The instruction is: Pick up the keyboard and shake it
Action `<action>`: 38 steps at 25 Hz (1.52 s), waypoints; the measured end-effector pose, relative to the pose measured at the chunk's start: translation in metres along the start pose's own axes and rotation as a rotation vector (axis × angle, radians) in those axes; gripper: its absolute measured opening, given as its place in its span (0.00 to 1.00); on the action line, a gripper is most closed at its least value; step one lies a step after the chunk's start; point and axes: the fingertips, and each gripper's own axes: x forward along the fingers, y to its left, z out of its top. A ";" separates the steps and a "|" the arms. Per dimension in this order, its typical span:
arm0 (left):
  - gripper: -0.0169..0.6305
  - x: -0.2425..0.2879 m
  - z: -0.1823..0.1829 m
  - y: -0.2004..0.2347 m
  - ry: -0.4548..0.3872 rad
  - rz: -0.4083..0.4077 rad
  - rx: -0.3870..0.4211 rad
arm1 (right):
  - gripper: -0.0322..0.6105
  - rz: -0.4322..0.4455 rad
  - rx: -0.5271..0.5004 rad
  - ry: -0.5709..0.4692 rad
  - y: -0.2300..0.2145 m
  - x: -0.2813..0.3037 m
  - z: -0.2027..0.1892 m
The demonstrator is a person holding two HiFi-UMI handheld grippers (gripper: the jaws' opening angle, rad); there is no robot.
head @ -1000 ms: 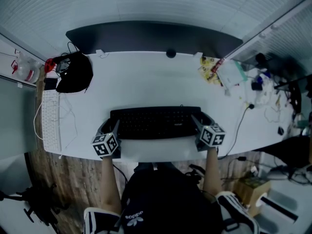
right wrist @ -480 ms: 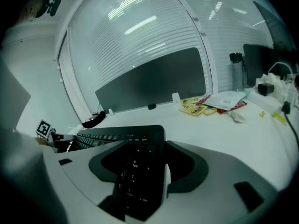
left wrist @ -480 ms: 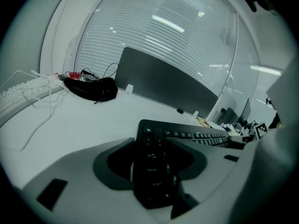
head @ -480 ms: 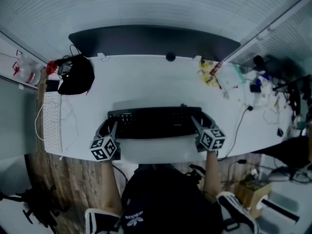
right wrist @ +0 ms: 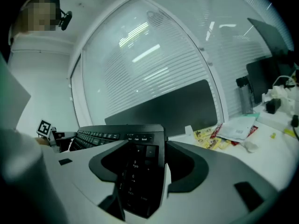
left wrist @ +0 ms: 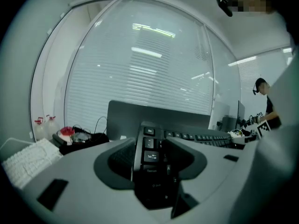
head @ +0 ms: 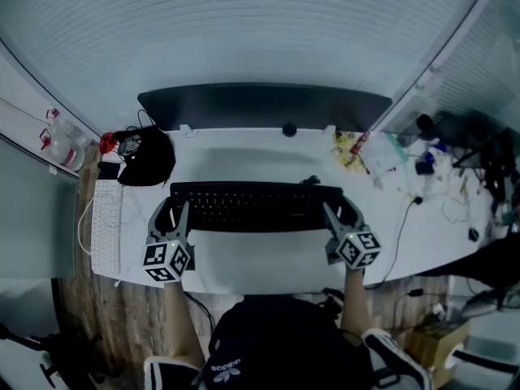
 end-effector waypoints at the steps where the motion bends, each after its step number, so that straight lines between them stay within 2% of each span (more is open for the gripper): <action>1: 0.33 -0.002 0.017 0.000 -0.031 -0.003 0.027 | 0.41 0.007 0.000 -0.030 0.004 0.000 0.009; 9: 0.33 -0.014 0.120 -0.010 -0.213 -0.032 0.204 | 0.41 0.039 0.001 -0.206 0.029 0.000 0.060; 16: 0.33 -0.032 0.177 -0.020 -0.327 -0.048 0.287 | 0.41 0.059 -0.005 -0.308 0.048 -0.006 0.088; 21: 0.33 -0.050 0.190 -0.024 -0.357 -0.041 0.319 | 0.41 0.079 -0.011 -0.336 0.059 -0.015 0.097; 32: 0.33 -0.064 0.179 -0.025 -0.354 -0.013 0.299 | 0.41 0.078 -0.043 -0.323 0.061 -0.023 0.095; 38: 0.33 -0.067 0.188 -0.028 -0.371 -0.009 0.305 | 0.41 0.080 -0.056 -0.344 0.062 -0.023 0.106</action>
